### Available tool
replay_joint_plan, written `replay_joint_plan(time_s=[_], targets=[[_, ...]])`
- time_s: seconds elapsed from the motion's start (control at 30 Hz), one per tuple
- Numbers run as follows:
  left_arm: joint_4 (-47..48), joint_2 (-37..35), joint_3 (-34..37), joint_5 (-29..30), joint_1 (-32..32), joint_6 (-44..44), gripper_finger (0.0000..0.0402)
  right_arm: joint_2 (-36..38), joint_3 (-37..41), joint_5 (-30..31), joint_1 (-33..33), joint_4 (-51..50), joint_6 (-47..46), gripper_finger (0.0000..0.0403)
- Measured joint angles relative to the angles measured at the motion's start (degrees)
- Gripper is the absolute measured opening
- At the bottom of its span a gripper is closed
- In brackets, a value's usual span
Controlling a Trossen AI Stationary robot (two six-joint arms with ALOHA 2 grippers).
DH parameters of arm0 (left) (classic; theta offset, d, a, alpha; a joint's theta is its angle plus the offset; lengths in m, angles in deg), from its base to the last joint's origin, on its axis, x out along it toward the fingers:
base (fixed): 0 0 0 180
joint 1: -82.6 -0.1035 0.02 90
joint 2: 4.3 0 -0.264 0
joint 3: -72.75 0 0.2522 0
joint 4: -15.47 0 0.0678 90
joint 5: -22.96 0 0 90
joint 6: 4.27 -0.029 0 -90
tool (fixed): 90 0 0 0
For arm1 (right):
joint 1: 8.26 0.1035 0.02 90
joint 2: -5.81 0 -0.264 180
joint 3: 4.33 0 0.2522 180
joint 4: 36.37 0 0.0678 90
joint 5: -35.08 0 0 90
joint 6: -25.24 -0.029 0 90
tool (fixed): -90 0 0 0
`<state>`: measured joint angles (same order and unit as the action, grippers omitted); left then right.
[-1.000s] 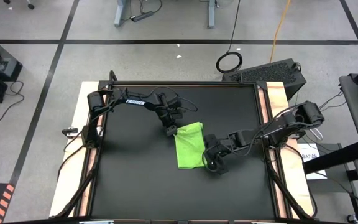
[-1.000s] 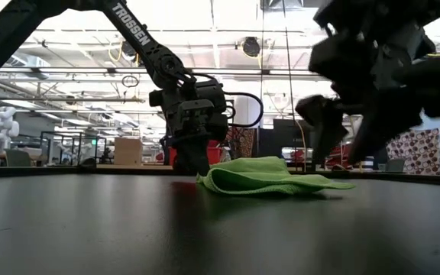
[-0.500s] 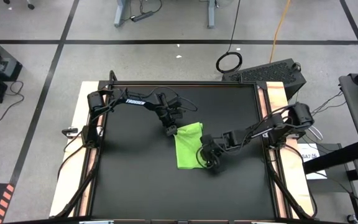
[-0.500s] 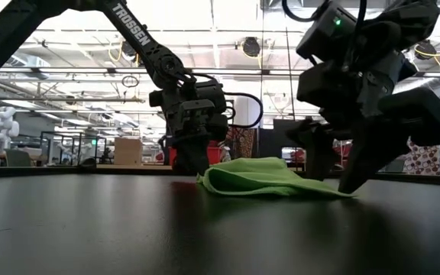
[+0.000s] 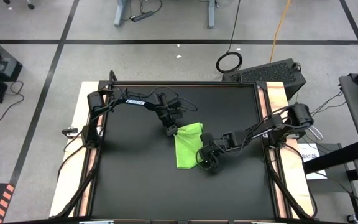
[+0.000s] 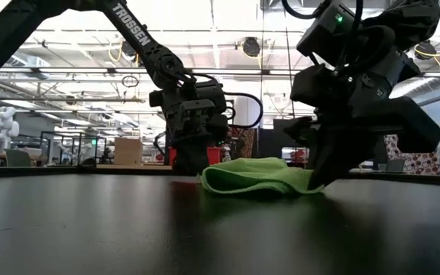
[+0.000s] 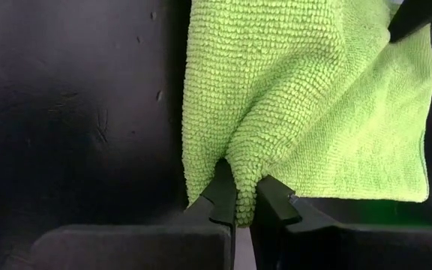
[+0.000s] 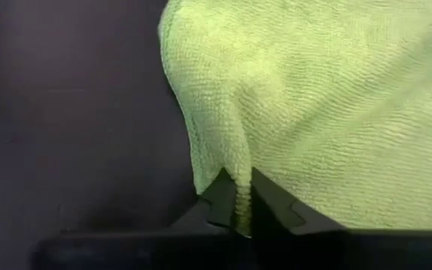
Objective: Roll towel into tight, uniform cylinder
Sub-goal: Roll the green towel
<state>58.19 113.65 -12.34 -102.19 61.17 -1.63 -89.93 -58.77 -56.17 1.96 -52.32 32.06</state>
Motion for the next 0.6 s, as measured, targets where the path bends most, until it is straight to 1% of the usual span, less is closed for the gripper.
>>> replay_joint_plan(time_s=[0.17,0.23,0.3,0.4,0.5,0.57,0.6], targets=[[0.01,0.0,0.0,0.02,0.02,0.02,0.0019,3.06,0.3,0.4,-0.02,-2.0,-1.48,0.0005],[0.01,0.0,0.0,0.02,0.02,0.02,0.0019,4.4,0.3,-1.16,-0.04,-1.88,-1.96,0.0005],[0.01,0.0,-0.02,0.04,0.02,0.02,0.0019,5.37,0.25,-3.93,-0.03,-1.59,-2.43,0.0021],[0.01,0.0,-0.02,0.04,0.02,0.02,0.0019,6.4,0.25,-5.09,0.0,-1.62,-2.93,0.0072],[0.02,0.0,-0.01,0.04,0.02,0.02,0.0019,8.2,0.23,-6.11,-0.05,-1.82,-5.03,0.0144],[0.03,0.0,-0.02,0.02,0.02,0.0,0.0019,9.95,0.23,-5.5,-0.56,-2.46,-7.2,0.0193],[0.03,0.0,-0.02,0.04,0.02,0.0,0.0019,11.04,0.23,-3.97,-0.91,-3.08,-8.24,0.0215]])
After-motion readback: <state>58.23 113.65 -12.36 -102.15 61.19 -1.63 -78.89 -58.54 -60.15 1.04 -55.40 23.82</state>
